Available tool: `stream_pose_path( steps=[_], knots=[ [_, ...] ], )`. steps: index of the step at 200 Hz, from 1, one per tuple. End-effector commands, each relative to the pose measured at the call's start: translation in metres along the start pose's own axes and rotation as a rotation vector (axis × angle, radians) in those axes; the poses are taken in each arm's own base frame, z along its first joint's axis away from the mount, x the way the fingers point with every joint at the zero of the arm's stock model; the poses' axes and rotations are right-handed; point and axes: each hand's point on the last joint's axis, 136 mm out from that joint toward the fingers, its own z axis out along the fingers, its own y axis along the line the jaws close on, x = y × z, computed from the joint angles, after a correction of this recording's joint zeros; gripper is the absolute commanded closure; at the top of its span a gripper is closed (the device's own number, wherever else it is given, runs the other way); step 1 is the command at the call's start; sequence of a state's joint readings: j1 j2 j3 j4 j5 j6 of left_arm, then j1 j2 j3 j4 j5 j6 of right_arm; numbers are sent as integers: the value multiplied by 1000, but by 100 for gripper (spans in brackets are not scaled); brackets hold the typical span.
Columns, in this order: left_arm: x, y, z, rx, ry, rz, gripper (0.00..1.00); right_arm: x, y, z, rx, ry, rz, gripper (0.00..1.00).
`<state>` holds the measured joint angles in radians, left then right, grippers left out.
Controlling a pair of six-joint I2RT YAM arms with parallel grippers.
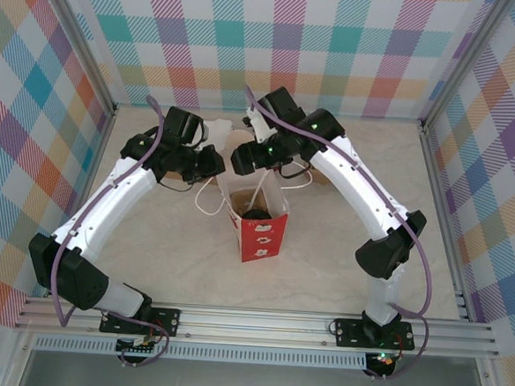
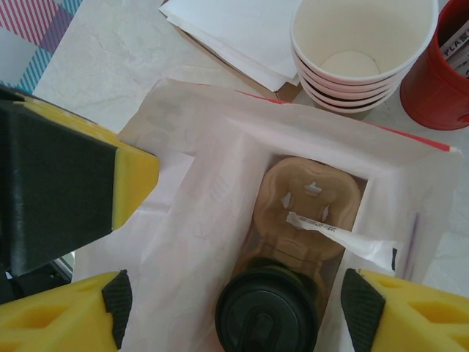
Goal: Pack the takeout coffee
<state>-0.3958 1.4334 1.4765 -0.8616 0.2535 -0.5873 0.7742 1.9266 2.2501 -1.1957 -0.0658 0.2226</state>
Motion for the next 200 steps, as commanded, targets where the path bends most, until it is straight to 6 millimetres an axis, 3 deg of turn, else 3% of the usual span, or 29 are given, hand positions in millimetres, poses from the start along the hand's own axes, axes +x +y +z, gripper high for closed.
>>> stream_pose_path(
  steps=[1, 64, 105, 164, 200],
  knots=[
    [-2, 3, 3, 5, 5, -16, 81, -1, 7, -30, -7, -42, -21, 17],
    [-2, 2, 2, 9, 0, -16, 72, -2, 6, -58, 13, -101, -27, 0],
    [-3, 0, 0, 16, -10, -12, 63, -2, 1, -76, 39, -163, -32, 0],
    [-15, -11, -17, 49, -80, 35, 24, -2, -26, -112, 171, -376, -19, 0],
    [-26, -8, -34, 14, -163, 43, 2, 6, -40, -133, 234, -473, -18, 0]
  ],
)
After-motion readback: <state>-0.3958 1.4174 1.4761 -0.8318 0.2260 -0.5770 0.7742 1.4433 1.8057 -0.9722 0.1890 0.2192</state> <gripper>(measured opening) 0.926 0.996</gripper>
